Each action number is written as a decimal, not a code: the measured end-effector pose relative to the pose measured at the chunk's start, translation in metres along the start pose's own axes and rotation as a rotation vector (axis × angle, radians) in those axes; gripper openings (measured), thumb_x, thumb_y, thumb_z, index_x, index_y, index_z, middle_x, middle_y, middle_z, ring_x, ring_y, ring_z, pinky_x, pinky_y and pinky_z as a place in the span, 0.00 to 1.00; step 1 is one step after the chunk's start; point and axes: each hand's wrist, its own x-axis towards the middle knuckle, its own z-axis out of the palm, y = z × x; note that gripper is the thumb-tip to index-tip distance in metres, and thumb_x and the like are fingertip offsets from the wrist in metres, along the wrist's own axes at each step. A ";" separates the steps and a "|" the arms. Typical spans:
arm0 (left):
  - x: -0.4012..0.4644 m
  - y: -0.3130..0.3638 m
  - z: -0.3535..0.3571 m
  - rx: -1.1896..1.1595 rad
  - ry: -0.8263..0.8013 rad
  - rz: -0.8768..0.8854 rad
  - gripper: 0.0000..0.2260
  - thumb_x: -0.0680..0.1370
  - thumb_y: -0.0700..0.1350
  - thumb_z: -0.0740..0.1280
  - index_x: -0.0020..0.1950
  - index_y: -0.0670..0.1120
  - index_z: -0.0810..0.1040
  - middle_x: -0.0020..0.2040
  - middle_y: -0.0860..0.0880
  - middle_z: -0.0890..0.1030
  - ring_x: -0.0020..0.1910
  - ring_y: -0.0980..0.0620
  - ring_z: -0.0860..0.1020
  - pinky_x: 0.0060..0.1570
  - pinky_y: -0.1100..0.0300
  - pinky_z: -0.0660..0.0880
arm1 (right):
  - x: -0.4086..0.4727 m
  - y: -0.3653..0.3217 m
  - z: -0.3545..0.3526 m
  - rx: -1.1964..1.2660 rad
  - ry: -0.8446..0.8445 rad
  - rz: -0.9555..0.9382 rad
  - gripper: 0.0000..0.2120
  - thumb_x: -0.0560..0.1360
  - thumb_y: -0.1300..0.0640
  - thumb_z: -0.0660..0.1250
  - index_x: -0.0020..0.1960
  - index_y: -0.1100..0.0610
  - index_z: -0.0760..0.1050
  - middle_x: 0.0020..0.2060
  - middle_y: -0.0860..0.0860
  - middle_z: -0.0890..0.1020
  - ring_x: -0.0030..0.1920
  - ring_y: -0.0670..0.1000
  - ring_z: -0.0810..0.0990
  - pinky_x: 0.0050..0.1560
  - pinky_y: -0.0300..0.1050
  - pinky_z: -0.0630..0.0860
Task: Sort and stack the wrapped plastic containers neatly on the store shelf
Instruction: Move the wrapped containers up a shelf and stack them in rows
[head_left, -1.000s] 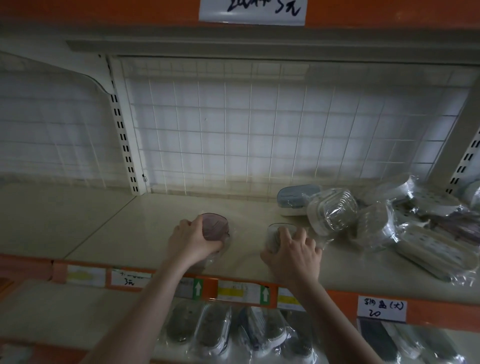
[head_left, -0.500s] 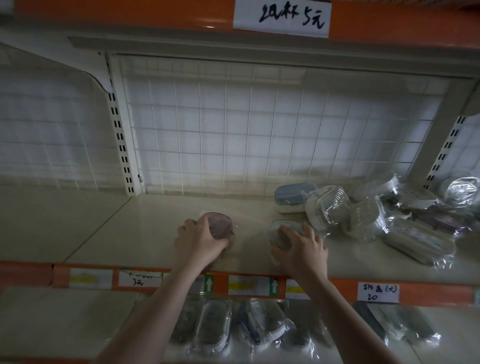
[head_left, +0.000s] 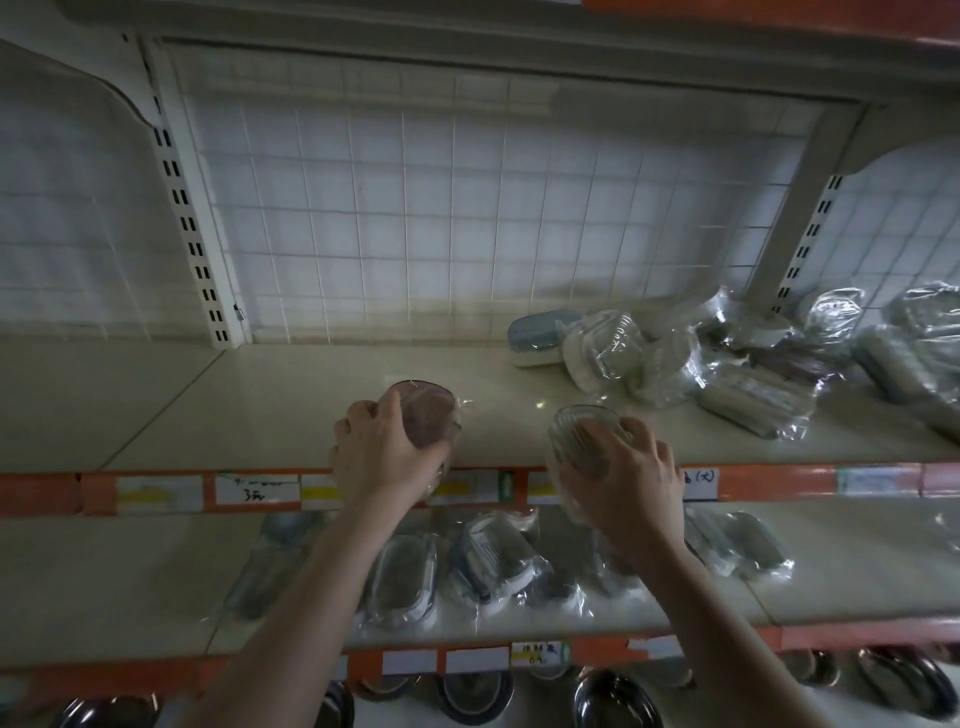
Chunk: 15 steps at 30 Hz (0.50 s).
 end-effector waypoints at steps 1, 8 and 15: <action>-0.009 0.002 0.000 0.004 0.010 0.002 0.32 0.68 0.65 0.68 0.67 0.50 0.70 0.61 0.43 0.71 0.60 0.40 0.68 0.57 0.49 0.71 | -0.006 0.005 -0.003 0.007 0.011 -0.004 0.21 0.69 0.41 0.69 0.60 0.45 0.75 0.64 0.53 0.71 0.58 0.59 0.71 0.57 0.54 0.69; -0.089 0.005 0.005 -0.048 0.107 -0.055 0.33 0.68 0.65 0.67 0.68 0.49 0.69 0.61 0.42 0.71 0.60 0.41 0.68 0.57 0.47 0.71 | -0.052 0.043 -0.018 0.034 0.037 -0.143 0.25 0.66 0.34 0.59 0.58 0.44 0.74 0.61 0.53 0.73 0.55 0.60 0.73 0.52 0.56 0.72; -0.179 -0.029 0.003 0.059 0.155 -0.269 0.35 0.69 0.66 0.67 0.70 0.50 0.67 0.64 0.41 0.70 0.61 0.38 0.69 0.58 0.44 0.72 | -0.113 0.062 -0.004 0.148 -0.071 -0.182 0.22 0.63 0.48 0.76 0.55 0.48 0.77 0.60 0.55 0.74 0.53 0.64 0.74 0.50 0.59 0.72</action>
